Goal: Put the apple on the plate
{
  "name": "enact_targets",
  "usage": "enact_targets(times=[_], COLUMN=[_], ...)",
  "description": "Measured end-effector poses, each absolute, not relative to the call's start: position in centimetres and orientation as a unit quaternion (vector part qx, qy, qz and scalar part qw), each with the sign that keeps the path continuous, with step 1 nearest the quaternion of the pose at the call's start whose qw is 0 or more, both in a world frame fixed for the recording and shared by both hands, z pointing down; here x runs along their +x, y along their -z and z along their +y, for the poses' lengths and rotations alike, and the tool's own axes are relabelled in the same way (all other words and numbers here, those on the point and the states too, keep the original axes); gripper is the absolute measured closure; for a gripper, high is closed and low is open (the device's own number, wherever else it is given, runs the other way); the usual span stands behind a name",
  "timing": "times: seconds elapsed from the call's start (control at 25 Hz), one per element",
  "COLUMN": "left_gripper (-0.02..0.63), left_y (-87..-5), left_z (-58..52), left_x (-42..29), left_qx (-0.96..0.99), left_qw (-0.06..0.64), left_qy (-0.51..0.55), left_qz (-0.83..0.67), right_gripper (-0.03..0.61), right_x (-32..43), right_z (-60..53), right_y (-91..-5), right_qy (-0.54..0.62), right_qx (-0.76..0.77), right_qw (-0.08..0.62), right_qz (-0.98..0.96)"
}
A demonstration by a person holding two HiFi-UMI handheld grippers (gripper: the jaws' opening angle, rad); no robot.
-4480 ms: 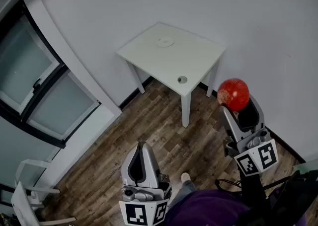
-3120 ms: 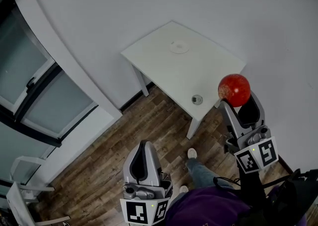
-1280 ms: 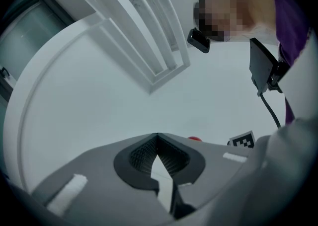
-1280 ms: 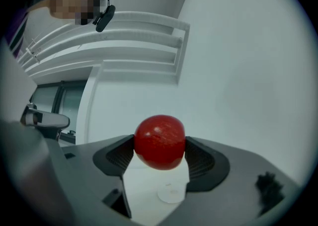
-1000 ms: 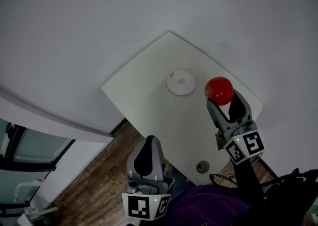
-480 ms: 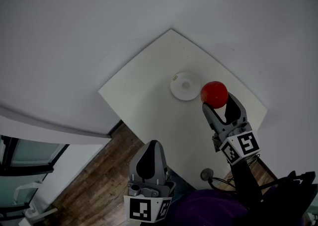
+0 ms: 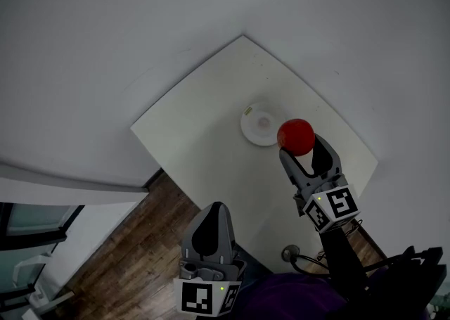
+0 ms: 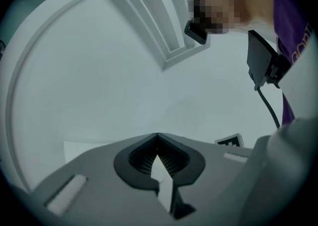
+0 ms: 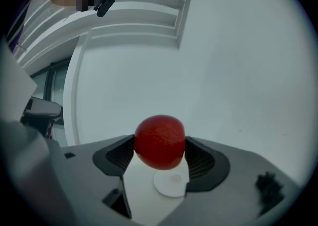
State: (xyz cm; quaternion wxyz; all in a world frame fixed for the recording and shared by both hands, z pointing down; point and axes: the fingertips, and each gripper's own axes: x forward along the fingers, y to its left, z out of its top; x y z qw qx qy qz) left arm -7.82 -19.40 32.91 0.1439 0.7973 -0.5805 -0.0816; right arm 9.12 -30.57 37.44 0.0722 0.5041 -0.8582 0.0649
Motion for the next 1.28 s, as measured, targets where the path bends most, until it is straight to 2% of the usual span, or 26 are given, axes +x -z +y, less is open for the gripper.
enact_targets(times=[0.64, 1.08, 1.28], left_gripper=[0.606, 0.606, 0.606], left_y=[-34.7, -37.8, -37.7], left_z=[-22.4, -21.8, -22.1], left_x=[-7.5, -7.9, -9.5], left_qx=[0.806, 0.792, 0.783], left_qw=[0.166, 0.224, 0.204], left_qy=[0.087, 0.067, 0.080], left_qz=[-0.562, -0.563, -0.582], right_gripper=[0.239, 0.239, 0.239], right_x=[8.2, 7.1, 6.8], right_z=[-33.7, -35.2, -35.6], right_y=[-44.3, -48.8, -49.8], right_qy=[-0.104, -0.109, -0.110], right_qx=[0.494, 0.484, 0.480], right_qw=[0.136, 0.173, 0.186], right_qz=[-0.852, -0.851, -0.850])
